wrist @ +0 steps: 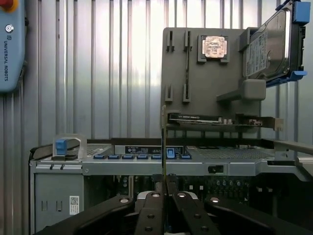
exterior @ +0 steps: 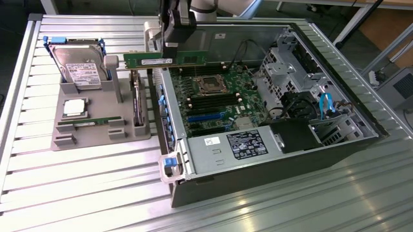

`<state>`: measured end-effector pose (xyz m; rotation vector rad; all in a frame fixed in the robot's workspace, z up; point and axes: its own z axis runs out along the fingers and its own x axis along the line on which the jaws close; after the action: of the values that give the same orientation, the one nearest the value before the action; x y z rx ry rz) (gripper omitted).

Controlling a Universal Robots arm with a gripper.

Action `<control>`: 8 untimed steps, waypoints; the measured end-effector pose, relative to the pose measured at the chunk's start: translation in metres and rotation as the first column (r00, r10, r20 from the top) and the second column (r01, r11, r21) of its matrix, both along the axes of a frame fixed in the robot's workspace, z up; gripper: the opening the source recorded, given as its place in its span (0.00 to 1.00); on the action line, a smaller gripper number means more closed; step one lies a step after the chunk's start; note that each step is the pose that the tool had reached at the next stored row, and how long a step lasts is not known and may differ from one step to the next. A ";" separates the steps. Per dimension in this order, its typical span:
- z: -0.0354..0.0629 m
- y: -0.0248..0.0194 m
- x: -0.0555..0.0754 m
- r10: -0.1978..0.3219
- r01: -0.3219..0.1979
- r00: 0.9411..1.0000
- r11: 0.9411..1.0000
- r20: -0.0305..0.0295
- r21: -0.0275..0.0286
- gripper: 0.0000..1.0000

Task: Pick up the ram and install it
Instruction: 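Pick up the ram and move it above insertion slot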

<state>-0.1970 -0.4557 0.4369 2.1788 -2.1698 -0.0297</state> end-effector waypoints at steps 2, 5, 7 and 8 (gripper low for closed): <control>0.0000 0.0000 0.002 0.000 0.000 1.000 1.000 0.000 -0.001 0.12; 0.0000 0.0000 0.005 0.000 0.000 1.000 1.000 0.000 -0.002 0.12; 0.0000 0.0000 0.008 0.000 0.000 1.000 1.000 -0.001 -0.003 0.12; 0.0000 0.0000 0.009 0.000 0.000 1.000 1.000 -0.001 -0.004 0.12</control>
<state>-0.1883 -0.4557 0.4369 2.1763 -2.1676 -0.0264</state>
